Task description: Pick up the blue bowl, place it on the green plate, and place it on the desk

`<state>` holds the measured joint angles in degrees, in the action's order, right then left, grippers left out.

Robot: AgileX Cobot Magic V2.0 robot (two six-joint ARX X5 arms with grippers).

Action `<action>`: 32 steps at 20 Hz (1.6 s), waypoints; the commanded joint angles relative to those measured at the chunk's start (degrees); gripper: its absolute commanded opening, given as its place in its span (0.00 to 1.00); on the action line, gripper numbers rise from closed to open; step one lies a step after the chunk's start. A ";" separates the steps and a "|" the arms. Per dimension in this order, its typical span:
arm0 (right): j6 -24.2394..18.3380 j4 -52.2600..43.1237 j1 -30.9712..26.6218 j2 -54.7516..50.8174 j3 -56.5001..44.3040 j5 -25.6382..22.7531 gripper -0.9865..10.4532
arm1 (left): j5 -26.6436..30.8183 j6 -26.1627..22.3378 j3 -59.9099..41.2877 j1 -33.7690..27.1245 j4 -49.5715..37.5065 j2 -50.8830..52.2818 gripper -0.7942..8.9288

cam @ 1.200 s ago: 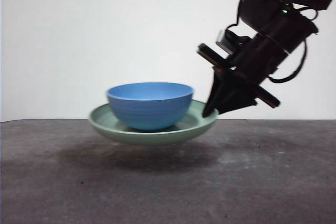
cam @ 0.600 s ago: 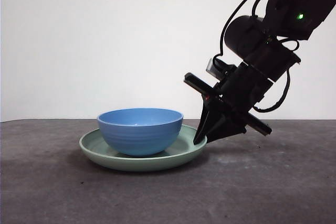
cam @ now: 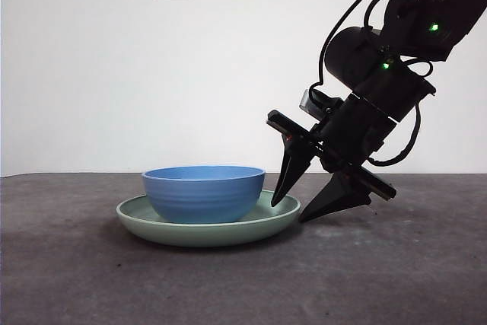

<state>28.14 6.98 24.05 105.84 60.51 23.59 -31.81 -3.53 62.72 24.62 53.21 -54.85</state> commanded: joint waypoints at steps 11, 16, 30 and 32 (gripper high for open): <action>-17.57 21.77 -0.48 -26.14 1.03 -5.75 0.32 | -0.35 -0.50 0.42 0.24 -0.33 -0.57 0.37; -22.18 37.66 -0.09 -41.20 1.03 0.13 0.32 | -0.35 -0.50 0.42 0.24 -0.31 -0.57 0.37; -23.32 49.66 1.79 -53.02 1.01 3.41 0.32 | -0.35 -0.26 0.42 0.24 -0.09 -0.57 0.37; -23.32 49.68 1.79 -53.02 1.01 3.39 0.32 | -0.35 -0.28 0.42 0.24 -0.11 -0.57 0.37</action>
<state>5.74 56.80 25.45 52.42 60.55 26.87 -31.81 -3.53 62.72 24.62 53.45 -54.85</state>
